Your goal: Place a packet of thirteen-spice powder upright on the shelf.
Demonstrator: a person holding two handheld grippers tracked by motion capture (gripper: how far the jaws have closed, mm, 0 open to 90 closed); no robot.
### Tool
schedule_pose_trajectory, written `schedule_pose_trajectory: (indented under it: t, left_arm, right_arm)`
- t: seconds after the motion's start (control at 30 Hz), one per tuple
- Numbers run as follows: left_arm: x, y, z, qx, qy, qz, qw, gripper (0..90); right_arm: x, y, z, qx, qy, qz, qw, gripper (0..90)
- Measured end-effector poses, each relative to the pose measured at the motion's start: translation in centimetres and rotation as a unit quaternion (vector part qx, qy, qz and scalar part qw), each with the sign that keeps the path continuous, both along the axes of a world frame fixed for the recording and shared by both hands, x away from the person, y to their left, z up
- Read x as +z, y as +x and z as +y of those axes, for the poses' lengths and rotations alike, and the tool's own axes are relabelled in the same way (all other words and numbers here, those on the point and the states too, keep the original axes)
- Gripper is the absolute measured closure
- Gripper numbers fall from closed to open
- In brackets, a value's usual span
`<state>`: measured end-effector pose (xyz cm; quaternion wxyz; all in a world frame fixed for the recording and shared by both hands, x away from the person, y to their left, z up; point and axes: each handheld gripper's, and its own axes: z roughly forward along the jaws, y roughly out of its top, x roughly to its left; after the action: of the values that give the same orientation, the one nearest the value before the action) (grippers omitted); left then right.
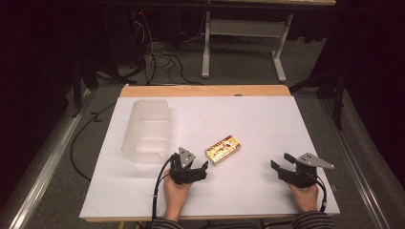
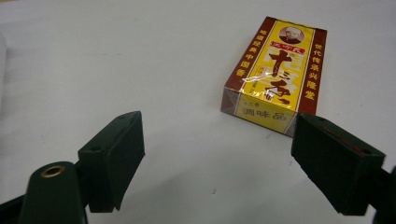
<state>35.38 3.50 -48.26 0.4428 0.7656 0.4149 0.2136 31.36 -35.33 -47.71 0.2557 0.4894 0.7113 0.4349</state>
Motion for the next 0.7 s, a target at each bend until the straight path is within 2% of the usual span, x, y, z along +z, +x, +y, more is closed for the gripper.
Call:
schedule_pose_trajectory:
  t: [0.4,0.7]
  left_arm:
    - [0.01,0.0,-0.03,0.008,0.004,0.001,1.0,18.5]
    - [0.04,-0.2,-0.07,0.0,0.005,-0.007,1.0,18.3]
  right_arm:
    - [-0.02,0.11,-0.03,-0.012,0.003,0.007,0.9999,32.8]
    - [-0.01,0.02,0.02,-0.018,-0.002,0.002,0.9998,32.6]
